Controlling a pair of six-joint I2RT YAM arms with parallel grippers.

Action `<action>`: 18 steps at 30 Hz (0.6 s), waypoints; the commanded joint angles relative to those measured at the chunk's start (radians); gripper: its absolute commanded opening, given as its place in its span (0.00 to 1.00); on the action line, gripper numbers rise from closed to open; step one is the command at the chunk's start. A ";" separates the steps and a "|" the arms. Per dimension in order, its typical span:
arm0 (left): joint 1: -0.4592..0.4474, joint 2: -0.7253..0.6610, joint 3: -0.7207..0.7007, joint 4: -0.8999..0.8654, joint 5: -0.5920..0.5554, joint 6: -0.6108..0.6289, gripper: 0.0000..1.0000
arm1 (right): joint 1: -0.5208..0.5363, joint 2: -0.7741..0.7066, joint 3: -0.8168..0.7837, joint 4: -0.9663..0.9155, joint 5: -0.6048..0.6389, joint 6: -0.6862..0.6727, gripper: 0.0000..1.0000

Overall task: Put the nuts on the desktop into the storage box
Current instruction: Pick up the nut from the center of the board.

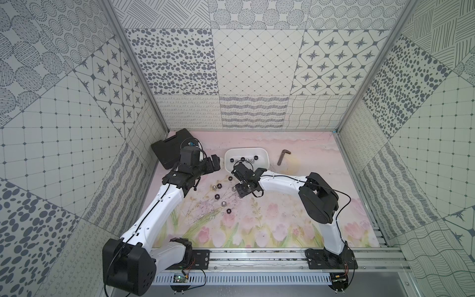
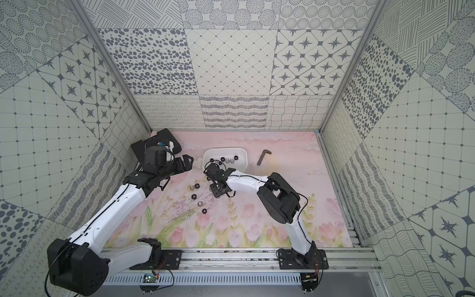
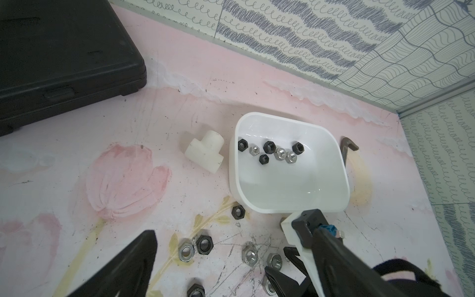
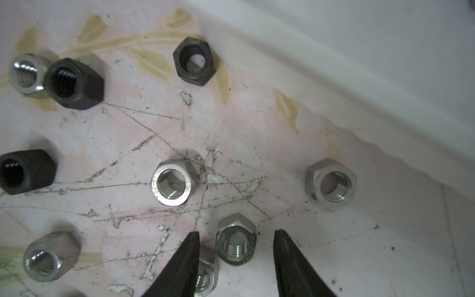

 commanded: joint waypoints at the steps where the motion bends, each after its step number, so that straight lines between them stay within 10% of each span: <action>1: -0.003 -0.011 -0.004 0.002 -0.004 0.009 0.99 | 0.003 0.029 0.003 0.009 -0.006 0.016 0.50; 12: -0.004 -0.008 -0.003 0.001 -0.006 0.009 0.99 | -0.001 0.058 0.002 0.009 -0.017 0.035 0.48; 18: -0.002 -0.008 -0.003 0.001 -0.006 0.011 0.99 | -0.001 0.046 -0.014 0.007 -0.019 0.038 0.27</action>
